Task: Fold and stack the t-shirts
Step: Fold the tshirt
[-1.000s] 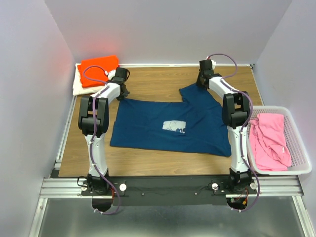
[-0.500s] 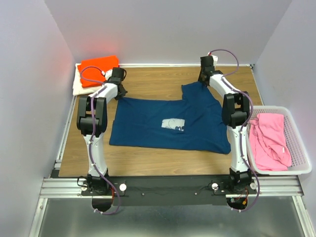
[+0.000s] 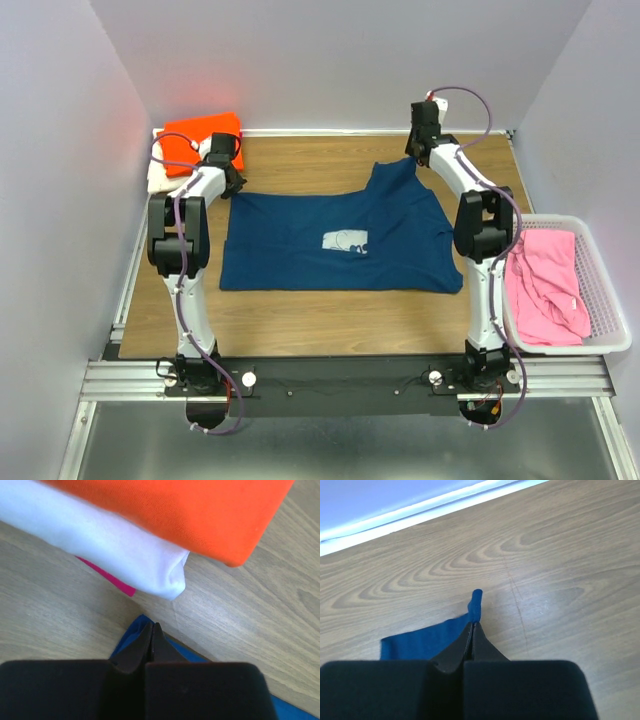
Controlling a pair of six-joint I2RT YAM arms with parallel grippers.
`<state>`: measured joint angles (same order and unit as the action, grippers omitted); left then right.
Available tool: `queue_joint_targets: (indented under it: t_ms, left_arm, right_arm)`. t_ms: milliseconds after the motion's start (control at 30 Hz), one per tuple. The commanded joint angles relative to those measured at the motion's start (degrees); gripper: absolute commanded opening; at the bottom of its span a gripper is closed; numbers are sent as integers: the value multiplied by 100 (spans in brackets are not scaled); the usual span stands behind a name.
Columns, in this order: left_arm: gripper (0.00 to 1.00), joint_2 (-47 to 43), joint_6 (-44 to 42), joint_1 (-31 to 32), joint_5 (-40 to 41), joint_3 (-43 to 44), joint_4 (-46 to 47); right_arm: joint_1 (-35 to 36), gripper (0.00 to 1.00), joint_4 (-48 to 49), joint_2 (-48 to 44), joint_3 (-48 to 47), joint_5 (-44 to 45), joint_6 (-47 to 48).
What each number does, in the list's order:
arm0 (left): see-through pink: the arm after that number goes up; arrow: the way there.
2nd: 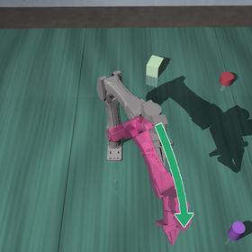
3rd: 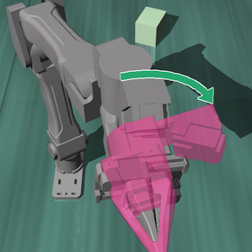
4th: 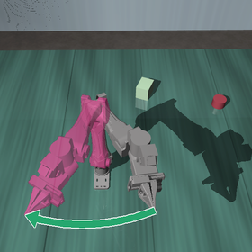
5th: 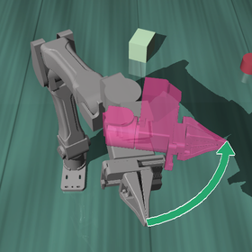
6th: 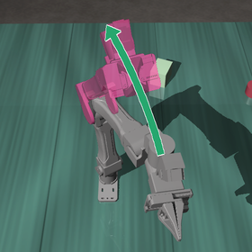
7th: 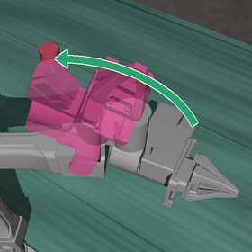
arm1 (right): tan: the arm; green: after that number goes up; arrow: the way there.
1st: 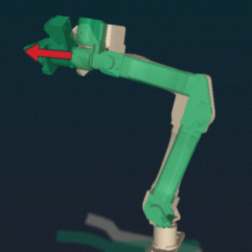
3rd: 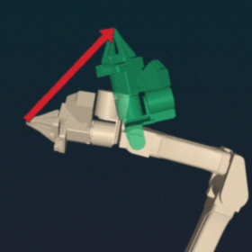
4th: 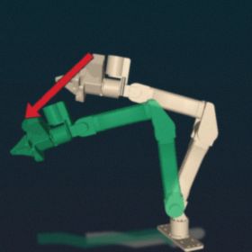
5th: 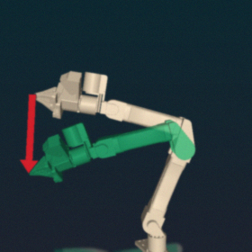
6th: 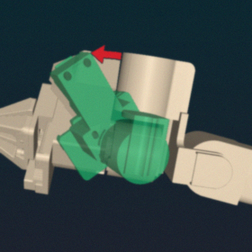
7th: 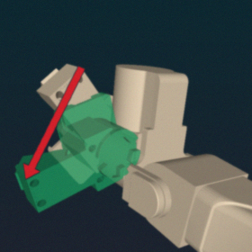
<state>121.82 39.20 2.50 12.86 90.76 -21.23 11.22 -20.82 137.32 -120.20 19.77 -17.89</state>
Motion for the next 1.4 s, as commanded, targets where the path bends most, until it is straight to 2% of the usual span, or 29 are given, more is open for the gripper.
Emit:
queue_joint_targets:
  t_ms: [0, 300, 1000, 1367]
  left_arm:
    - [0, -334, -132, -74, -170, 135, 199]
    - [0, -615, -158, -110, -346, -58, 286]
    - [0, -1661, -18, -198, -829, -1534, 638]
    - [0, -2039, 9, -470, -908, -2062, 726]
  right_arm:
    - [-24, 0, -28, -600, 295, 273, 31]
    - [-24, 0, -19, -1663, 1331, 106, -215]
    - [-24, 0, -19, -4783, 5084, -341, -1392]
    - [-24, 0, -28, -5741, 6113, -456, -1586]
